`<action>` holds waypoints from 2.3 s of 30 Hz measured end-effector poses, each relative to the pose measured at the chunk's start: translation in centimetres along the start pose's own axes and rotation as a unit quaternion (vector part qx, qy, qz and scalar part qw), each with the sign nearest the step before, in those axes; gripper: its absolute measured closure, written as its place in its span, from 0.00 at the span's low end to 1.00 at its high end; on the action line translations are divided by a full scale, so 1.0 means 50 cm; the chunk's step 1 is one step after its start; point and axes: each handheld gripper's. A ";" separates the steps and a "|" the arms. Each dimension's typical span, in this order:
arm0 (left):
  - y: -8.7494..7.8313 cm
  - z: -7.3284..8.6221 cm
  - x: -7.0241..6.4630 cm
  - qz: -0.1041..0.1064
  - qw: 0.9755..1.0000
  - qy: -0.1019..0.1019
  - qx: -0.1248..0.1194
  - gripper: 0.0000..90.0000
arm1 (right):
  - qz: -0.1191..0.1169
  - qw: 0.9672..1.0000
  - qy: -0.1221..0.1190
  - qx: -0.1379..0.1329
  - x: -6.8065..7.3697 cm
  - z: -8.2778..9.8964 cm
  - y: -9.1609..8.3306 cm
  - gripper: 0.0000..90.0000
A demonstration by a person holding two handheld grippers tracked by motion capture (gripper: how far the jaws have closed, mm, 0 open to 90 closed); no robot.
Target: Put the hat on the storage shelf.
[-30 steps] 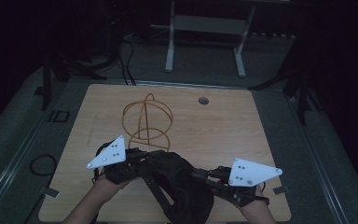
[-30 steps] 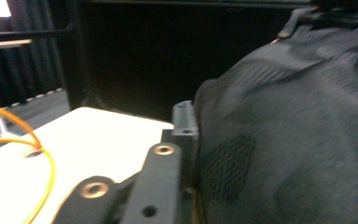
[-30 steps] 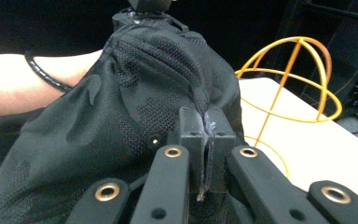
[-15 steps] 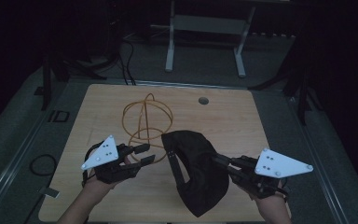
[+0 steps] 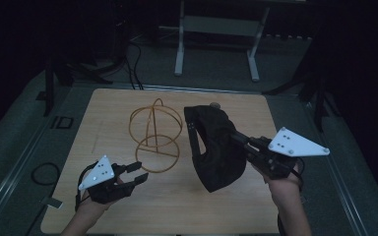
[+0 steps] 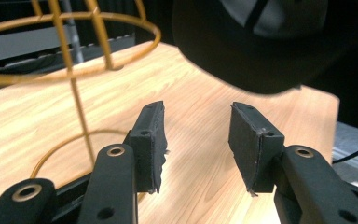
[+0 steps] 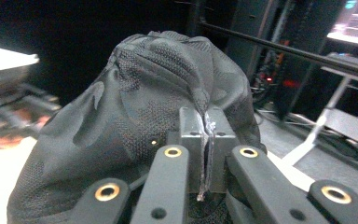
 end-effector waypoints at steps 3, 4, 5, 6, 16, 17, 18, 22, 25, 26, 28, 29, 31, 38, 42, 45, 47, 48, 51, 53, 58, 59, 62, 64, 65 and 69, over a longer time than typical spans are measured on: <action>-0.009 0.025 0.002 -0.006 1.000 -0.008 0.009 0.61 | 0.011 1.000 -0.002 -0.003 -0.008 -0.004 0.019 0.98; -0.011 0.032 0.004 -0.005 1.000 -0.013 0.010 0.60 | 0.016 1.000 -0.006 -0.001 -0.011 -0.006 0.028 0.98; -0.015 0.043 0.006 -0.009 1.000 -0.018 0.013 0.60 | 0.017 1.000 -0.004 0.000 -0.014 -0.006 0.034 0.98; -0.017 0.050 0.007 -0.011 1.000 -0.021 0.013 0.59 | 0.019 1.000 -0.001 0.000 -0.018 -0.008 0.044 0.98; -0.028 0.114 0.015 -0.040 0.997 -0.050 0.037 0.09 | 0.019 1.000 -0.008 0.013 -0.026 -0.041 0.145 0.98; -0.028 0.114 0.015 -0.040 0.997 -0.050 0.037 0.09 | 0.017 1.000 -0.010 0.015 -0.025 -0.042 0.156 0.98; -0.032 0.118 0.016 -0.047 0.997 -0.052 0.032 0.09 | 0.014 1.000 -0.010 0.020 -0.022 -0.042 0.167 0.98; -0.044 0.123 0.022 -0.063 0.996 -0.060 0.023 0.09 | 0.004 1.000 -0.008 0.029 -0.012 -0.039 0.208 0.98; -0.048 0.130 0.024 -0.067 0.995 -0.065 0.023 0.09 | -0.002 0.999 -0.007 0.037 -0.006 -0.035 0.237 0.98; -0.048 0.132 0.025 -0.067 0.995 -0.064 0.024 0.09 | -0.006 0.999 -0.004 0.040 -0.004 -0.033 0.246 0.98; -0.048 0.134 0.024 -0.069 0.995 -0.062 0.025 0.09 | -0.013 0.999 -0.003 0.047 0.001 -0.028 0.263 0.98; -0.048 0.134 0.025 -0.068 0.995 -0.063 0.024 0.09 | -0.015 0.999 -0.003 0.049 0.003 -0.026 0.269 0.98; -0.048 0.134 0.025 -0.067 0.995 -0.063 0.024 0.09 | -0.020 0.998 0.000 0.052 0.006 -0.024 0.277 0.98; -0.051 0.136 0.026 -0.073 0.995 -0.060 0.022 0.09 | -0.038 0.997 0.002 0.069 0.024 -0.016 0.326 0.98; -0.050 0.137 0.026 -0.070 0.996 -0.060 0.022 0.09 | -0.044 0.996 0.005 0.076 0.028 -0.010 0.344 0.98; -0.048 0.139 0.024 -0.068 0.996 -0.062 0.023 0.09 | -0.048 0.996 0.011 0.081 0.030 -0.003 0.358 0.98; -0.047 0.141 0.023 -0.072 0.995 -0.060 0.022 0.09 | -0.048 0.995 0.016 0.083 0.031 0.001 0.367 0.98; -0.048 0.141 0.022 -0.074 0.995 -0.060 0.020 0.09 | -0.051 0.995 0.020 0.083 0.031 0.003 0.370 0.98; -0.048 0.140 0.021 -0.076 0.995 -0.061 0.017 0.09 | -0.055 0.994 0.025 0.088 0.032 0.011 0.382 0.98; -0.048 0.141 0.021 -0.077 0.995 -0.061 0.018 0.09 | -0.057 0.994 0.023 0.094 0.036 0.017 0.390 0.98; -0.047 0.145 0.022 -0.076 0.995 -0.063 0.022 0.09 | -0.056 0.993 0.022 0.099 0.041 0.028 0.403 0.97; -0.046 0.145 0.023 -0.075 0.995 -0.062 0.023 0.09 | -0.056 0.993 0.023 0.098 0.041 0.029 0.404 0.95; -0.045 0.147 0.022 -0.071 0.995 -0.064 0.024 0.09 | -0.063 0.993 0.030 0.095 0.042 0.030 0.407 0.84; -0.044 0.148 0.021 -0.070 0.995 -0.063 0.025 0.09 | -0.073 0.992 0.046 0.094 0.042 0.030 0.410 0.79; -0.044 0.148 0.021 -0.070 0.995 -0.063 0.025 0.09 | -0.072 0.992 0.045 0.095 0.043 0.031 0.411 0.76; -0.045 0.147 0.021 -0.069 0.995 -0.065 0.022 0.09 | -0.074 0.992 0.038 0.098 0.050 0.027 0.414 0.68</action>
Point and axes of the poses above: each handheld gripper's, and its own axes: y roughly forward along the jaws, z roughly out of its underside, x roughly to its left, and after that the axes turned 11 degrees about -x, right-handed
